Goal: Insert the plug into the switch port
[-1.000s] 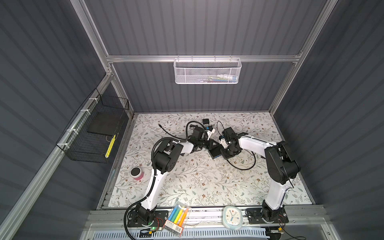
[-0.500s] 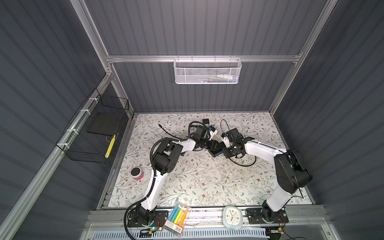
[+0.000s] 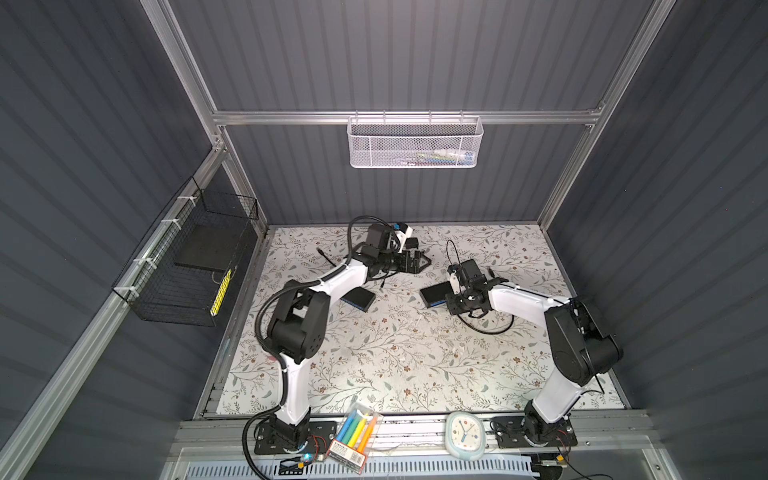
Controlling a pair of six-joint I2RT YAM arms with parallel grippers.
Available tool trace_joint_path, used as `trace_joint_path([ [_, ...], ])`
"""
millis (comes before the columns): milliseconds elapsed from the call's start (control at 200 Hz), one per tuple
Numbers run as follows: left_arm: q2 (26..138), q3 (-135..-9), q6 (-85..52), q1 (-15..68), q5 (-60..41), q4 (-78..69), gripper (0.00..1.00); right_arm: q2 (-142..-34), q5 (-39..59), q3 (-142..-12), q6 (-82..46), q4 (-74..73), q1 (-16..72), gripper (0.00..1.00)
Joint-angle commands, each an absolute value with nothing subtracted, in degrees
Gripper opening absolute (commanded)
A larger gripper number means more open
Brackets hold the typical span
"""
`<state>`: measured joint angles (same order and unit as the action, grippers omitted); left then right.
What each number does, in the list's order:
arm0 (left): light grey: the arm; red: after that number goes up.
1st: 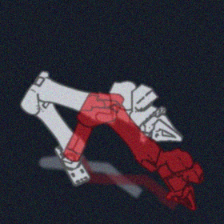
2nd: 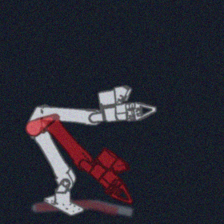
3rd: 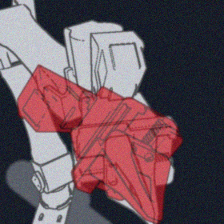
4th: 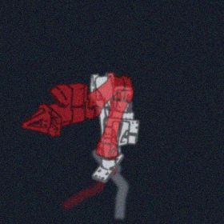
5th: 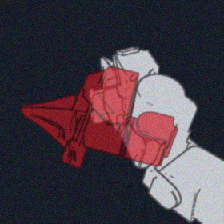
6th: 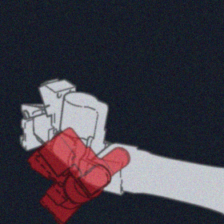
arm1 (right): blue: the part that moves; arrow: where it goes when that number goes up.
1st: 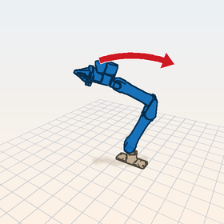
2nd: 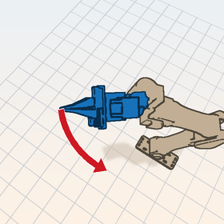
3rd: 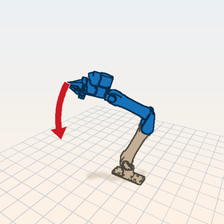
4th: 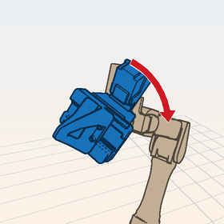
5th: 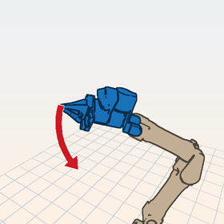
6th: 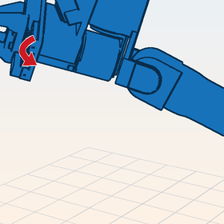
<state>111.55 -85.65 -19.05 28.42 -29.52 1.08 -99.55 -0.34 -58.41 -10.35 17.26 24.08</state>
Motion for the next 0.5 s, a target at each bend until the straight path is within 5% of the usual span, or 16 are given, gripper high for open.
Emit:
trace_joint_path([
  [0,103.50,-81.72,-17.72,27.39,-23.37,2.55,1.00,-100.68,-4.50,-58.93,-14.93,16.97,21.99,0.00],
  [335,75.52,-62.48,-17.58,23.26,-1.43,7.87,1.00,-107.63,-6.88,-67.16,-19.19,13.88,15.04,0.10],
  [495,61.73,-54.25,-19.49,18.87,6.77,13.75,1.00,-109.27,-4.79,-72.04,-16.27,15.62,13.80,0.26],
])
